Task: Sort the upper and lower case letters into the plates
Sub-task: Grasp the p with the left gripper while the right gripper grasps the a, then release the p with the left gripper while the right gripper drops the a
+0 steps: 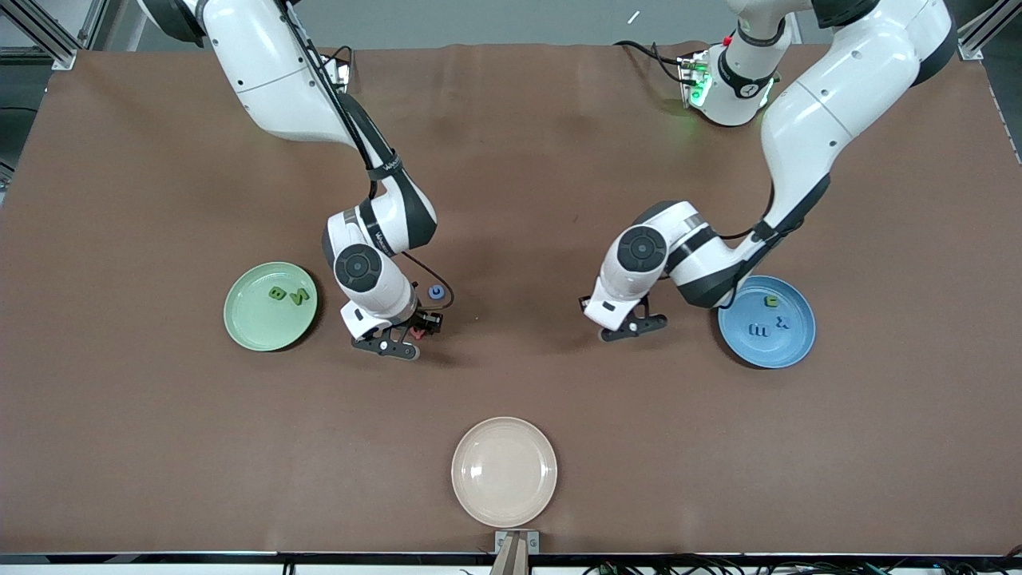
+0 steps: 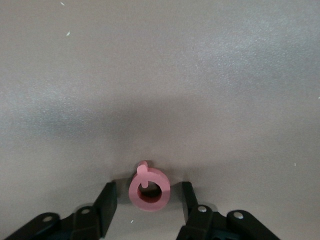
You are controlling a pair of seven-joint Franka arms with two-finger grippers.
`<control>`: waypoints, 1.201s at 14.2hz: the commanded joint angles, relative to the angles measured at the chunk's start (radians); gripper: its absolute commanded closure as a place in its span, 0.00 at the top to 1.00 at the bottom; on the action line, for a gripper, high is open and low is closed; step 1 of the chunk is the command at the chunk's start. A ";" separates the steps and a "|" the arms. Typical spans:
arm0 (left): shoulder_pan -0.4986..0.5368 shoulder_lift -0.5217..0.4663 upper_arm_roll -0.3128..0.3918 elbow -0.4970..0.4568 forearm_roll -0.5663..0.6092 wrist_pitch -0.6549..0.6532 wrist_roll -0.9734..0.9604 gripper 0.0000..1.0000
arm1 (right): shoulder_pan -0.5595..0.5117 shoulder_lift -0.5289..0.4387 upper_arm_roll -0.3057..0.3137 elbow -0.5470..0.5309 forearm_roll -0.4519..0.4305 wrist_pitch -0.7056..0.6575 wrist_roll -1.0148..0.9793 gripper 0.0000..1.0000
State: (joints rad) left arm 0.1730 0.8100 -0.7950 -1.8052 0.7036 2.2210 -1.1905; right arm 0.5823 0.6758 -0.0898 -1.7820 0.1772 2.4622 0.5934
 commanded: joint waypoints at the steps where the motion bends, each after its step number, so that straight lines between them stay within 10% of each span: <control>1: 0.188 -0.057 -0.149 -0.028 -0.009 -0.122 0.107 0.19 | 0.011 0.010 -0.008 0.012 -0.008 0.004 0.000 0.53; 8: 0.698 -0.057 -0.440 -0.199 0.074 -0.305 0.409 0.17 | 0.001 0.008 -0.008 0.013 -0.007 -0.005 -0.007 0.16; 17: 0.843 -0.015 -0.369 -0.293 0.226 -0.132 0.559 0.17 | -0.107 -0.081 -0.015 0.016 -0.005 -0.189 -0.066 0.01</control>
State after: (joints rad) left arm 1.0204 0.7850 -1.1861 -2.0821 0.9005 2.0352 -0.6346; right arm 0.5186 0.6480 -0.1166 -1.7463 0.1731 2.3295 0.5557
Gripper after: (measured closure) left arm 0.639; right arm 0.639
